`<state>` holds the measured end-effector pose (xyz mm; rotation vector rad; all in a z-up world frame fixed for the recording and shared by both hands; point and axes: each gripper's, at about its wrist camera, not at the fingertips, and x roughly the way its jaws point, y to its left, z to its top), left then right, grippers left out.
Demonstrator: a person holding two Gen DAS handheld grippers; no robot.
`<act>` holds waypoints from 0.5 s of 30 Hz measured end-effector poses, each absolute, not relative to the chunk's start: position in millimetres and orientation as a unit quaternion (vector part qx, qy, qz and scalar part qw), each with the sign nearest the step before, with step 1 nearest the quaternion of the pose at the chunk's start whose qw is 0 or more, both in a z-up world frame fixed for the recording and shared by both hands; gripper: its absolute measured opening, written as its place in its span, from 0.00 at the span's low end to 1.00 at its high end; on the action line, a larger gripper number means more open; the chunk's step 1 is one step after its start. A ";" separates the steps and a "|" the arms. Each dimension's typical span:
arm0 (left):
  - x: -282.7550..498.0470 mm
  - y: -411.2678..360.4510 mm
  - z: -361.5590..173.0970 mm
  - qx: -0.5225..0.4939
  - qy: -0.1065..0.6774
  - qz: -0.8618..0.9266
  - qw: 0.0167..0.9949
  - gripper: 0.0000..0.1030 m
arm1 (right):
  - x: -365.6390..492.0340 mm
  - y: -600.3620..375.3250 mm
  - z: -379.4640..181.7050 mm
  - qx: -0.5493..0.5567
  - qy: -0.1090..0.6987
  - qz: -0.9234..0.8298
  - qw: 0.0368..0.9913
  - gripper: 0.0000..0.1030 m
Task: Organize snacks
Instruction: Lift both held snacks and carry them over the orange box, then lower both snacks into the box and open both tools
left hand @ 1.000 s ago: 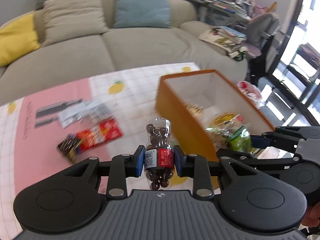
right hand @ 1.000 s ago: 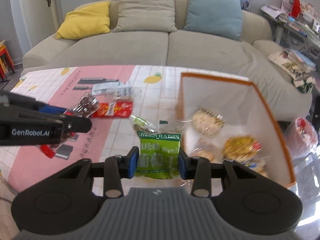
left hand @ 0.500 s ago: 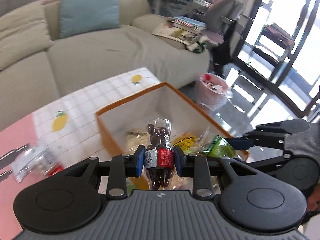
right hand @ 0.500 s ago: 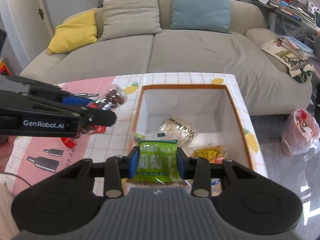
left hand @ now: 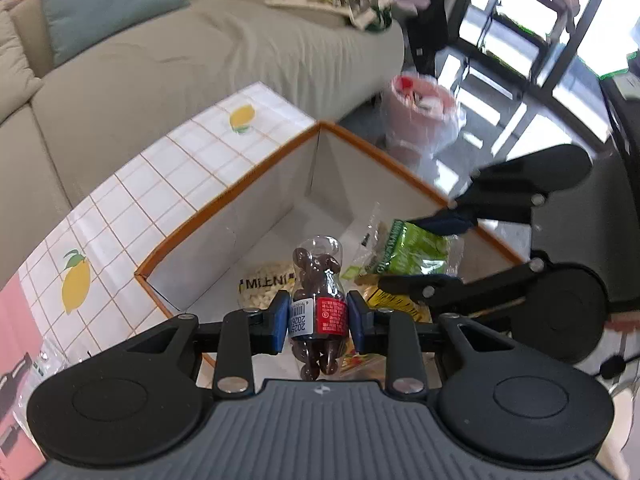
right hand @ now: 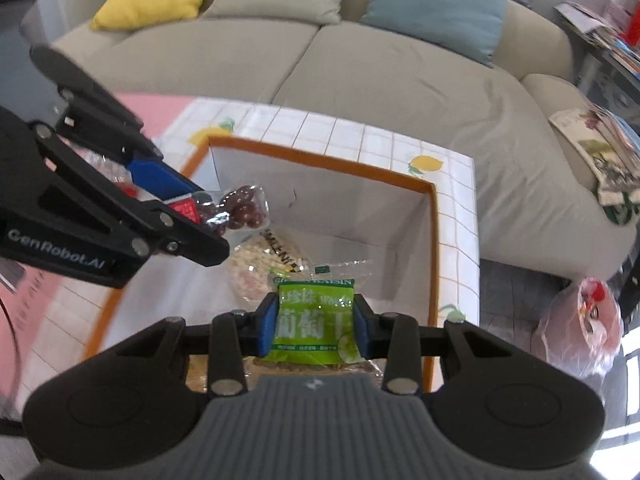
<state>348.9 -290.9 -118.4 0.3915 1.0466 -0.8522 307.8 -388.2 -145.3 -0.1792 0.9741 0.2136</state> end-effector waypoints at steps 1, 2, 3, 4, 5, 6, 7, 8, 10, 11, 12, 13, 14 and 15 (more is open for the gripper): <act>351.6 -292.5 -122.6 0.187 0.483 -0.394 0.759 0.33 | 312.3 -388.3 -151.1 -0.093 0.471 0.108 0.871 0.36; 353.8 -293.7 -124.8 0.193 0.485 -0.398 0.755 0.33 | 317.8 -388.1 -158.3 -0.102 0.477 0.113 0.866 0.36; 355.8 -295.7 -128.0 0.200 0.486 -0.402 0.749 0.33 | 321.3 -386.9 -163.7 -0.112 0.480 0.117 0.862 0.36; 357.9 -298.4 -130.6 0.208 0.488 -0.405 0.745 0.33 | 325.5 -386.5 -169.9 -0.122 0.484 0.120 0.858 0.36; 359.5 -300.9 -133.9 0.218 0.489 -0.406 0.741 0.33 | 327.9 -386.1 -174.7 -0.130 0.488 0.123 0.854 0.36; 361.2 -303.7 -136.6 0.227 0.491 -0.406 0.737 0.33 | 330.4 -385.6 -179.6 -0.138 0.492 0.126 0.850 0.36; 362.4 -306.0 -139.8 0.234 0.493 -0.406 0.733 0.33 | 333.2 -385.8 -183.9 -0.144 0.496 0.130 0.846 0.36; 363.3 -307.9 -142.7 0.239 0.496 -0.408 0.728 0.33 | 335.8 -385.4 -188.9 -0.149 0.502 0.134 0.841 0.36; 364.2 -310.9 -147.9 0.245 0.502 -0.413 0.719 0.33 | 338.6 -383.5 -195.2 -0.159 0.509 0.141 0.834 0.36; 364.5 -311.7 -151.0 0.248 0.505 -0.415 0.715 0.33 | 339.9 -384.1 -197.6 -0.167 0.510 0.146 0.831 0.36; 364.8 -313.4 -153.6 0.253 0.508 -0.416 0.711 0.33 | 339.9 -383.8 -199.7 -0.172 0.510 0.148 0.829 0.36; 365.1 -313.8 -156.4 0.256 0.510 -0.416 0.708 0.33 | 339.4 -384.0 -200.9 -0.174 0.510 0.150 0.829 0.37; 365.8 -314.3 -159.6 0.258 0.513 -0.415 0.706 0.33 | 339.0 -385.5 -202.3 -0.175 0.511 0.151 0.828 0.37; 366.7 -315.0 -162.8 0.261 0.515 -0.415 0.704 0.33 | 339.2 -386.9 -203.2 -0.175 0.511 0.153 0.827 0.40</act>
